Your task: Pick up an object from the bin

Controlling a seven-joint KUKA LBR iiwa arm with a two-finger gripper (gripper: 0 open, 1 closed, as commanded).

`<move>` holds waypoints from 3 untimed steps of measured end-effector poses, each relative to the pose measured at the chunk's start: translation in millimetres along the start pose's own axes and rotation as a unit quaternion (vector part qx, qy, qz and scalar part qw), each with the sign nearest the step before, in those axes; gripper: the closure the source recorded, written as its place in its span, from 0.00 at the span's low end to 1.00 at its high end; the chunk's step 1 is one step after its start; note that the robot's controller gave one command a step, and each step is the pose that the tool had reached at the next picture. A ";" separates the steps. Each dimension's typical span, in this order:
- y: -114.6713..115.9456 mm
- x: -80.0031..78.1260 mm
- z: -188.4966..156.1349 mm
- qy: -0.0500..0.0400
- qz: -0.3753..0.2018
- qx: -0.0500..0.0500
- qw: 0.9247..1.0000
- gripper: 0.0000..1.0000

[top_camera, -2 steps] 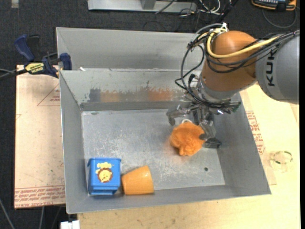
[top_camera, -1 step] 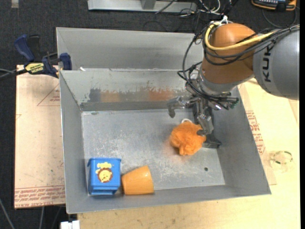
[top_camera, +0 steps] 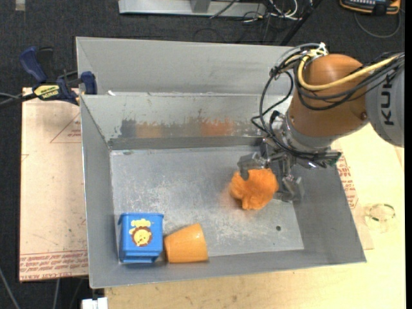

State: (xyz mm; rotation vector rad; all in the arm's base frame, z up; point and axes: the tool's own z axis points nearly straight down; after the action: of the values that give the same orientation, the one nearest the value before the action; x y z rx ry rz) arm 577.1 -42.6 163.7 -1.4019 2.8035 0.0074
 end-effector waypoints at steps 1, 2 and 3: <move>13.1 -1.4 -3.4 0.002 0.001 -0.002 1.000 0.00; 10.7 -23.3 22.2 -0.001 -0.127 0.003 0.992 0.00; 15.3 -28.3 49.3 0.000 -0.181 -0.002 0.983 0.00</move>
Offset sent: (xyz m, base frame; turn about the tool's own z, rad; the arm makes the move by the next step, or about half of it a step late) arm 0.0055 0.0362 -0.0490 -0.3656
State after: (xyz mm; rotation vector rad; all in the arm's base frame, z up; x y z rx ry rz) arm 582.0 -10.5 114.6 -1.8882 2.5042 0.0101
